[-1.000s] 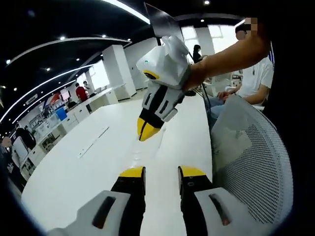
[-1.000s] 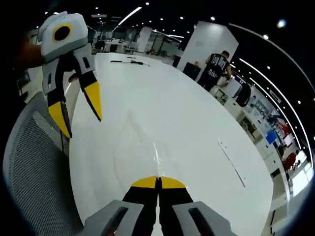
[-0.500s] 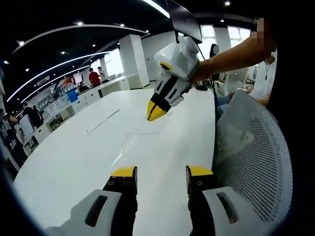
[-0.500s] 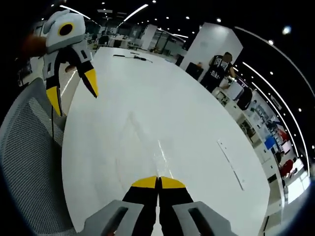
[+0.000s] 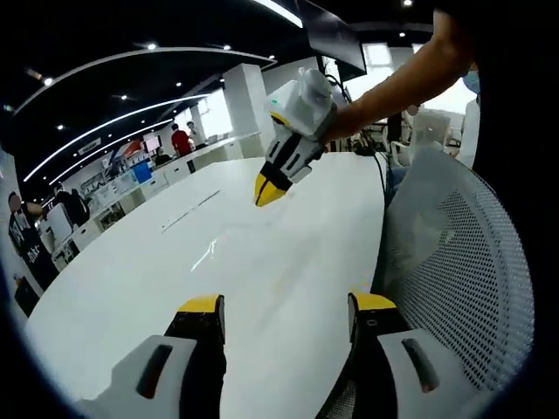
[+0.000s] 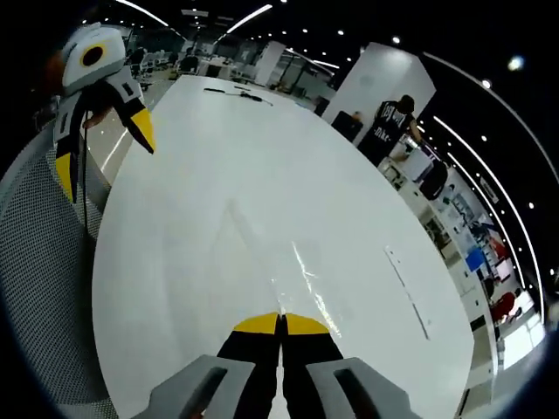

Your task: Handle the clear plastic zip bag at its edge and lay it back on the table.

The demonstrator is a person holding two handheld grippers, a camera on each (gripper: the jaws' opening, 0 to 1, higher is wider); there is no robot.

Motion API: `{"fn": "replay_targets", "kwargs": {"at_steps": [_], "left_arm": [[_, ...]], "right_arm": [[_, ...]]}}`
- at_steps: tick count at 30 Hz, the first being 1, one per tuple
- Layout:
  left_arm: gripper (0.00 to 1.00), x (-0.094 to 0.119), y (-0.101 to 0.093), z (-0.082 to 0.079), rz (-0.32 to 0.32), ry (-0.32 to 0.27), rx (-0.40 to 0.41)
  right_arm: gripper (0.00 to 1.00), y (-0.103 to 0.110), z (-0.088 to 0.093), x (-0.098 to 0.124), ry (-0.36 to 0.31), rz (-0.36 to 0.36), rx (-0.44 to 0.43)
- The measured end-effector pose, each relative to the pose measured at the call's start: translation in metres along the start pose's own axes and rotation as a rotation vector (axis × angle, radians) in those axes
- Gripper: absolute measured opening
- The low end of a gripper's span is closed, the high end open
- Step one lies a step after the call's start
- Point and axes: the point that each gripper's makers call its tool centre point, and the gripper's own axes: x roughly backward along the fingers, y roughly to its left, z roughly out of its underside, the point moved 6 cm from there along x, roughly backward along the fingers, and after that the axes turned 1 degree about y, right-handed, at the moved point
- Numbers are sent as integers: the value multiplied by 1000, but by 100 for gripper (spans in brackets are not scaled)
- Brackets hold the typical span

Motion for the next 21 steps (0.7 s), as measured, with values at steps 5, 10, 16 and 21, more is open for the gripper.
{"fn": "replay_targets", "kwargs": {"at_steps": [5,10,16,21], "left_arm": [[60,0,-10,9,11,9,19],[61,2,-13,10,8,-10,7],[63,2,-12,10,13,-8,17],[63,1,-13,10,13,-3,8]], "right_arm": [[0,0,6,-7,10,15,14],[0,1,13,-17,20,25,-13],[0,4,20,-27,34,32,-9],[0,2,21,-26,38,59,11]]}}
